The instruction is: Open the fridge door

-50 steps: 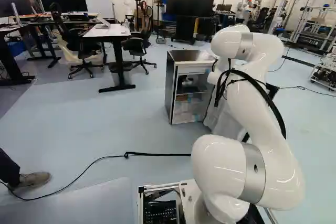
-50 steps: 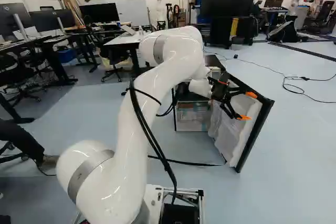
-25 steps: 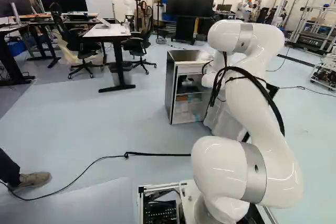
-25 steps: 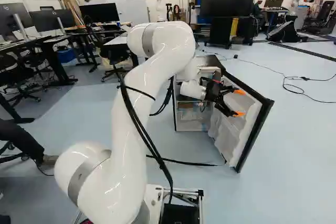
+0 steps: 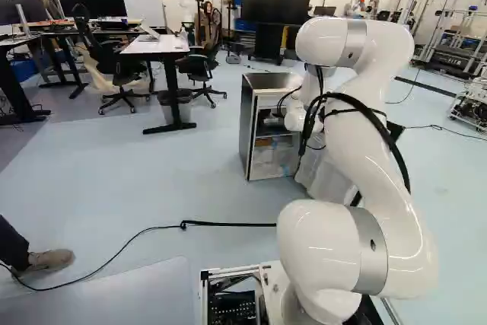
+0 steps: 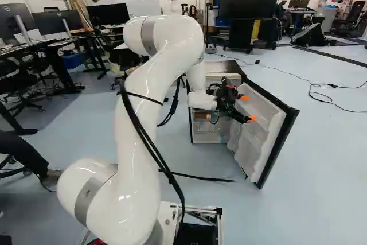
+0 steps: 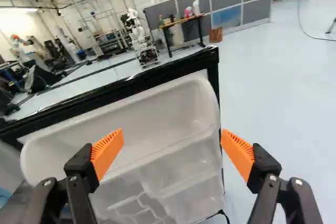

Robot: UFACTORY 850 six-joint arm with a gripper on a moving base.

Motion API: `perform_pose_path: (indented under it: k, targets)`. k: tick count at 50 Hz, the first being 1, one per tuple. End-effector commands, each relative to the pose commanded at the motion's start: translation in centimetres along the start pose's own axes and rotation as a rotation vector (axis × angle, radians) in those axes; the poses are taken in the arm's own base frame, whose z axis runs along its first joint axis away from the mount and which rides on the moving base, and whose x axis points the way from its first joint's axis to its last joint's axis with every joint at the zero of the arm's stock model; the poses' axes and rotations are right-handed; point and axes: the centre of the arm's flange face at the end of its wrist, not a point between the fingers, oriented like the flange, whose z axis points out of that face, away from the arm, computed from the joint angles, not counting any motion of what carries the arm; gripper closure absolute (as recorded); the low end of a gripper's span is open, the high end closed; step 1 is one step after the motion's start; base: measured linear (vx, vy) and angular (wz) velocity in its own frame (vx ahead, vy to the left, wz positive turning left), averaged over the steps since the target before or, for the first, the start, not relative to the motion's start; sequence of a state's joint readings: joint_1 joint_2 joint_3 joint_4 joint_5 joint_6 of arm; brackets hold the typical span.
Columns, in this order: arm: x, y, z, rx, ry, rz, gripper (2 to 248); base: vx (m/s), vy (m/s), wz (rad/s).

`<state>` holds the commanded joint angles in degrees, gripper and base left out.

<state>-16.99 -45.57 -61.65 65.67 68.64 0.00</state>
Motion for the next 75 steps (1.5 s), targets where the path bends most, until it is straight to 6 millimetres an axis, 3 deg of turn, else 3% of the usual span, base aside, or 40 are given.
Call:
perform_pose_path:
  k: [39, 75]
  targets:
    - [-2.0, 0.1, -8.6, 0.434, -0.219, -0.264, 3, 0.0, 0.0, 0.0]
    - [-1.0, 0.4, -10.2, 0.499, -0.234, -0.292, 3, 0.0, 0.0, 0.0]
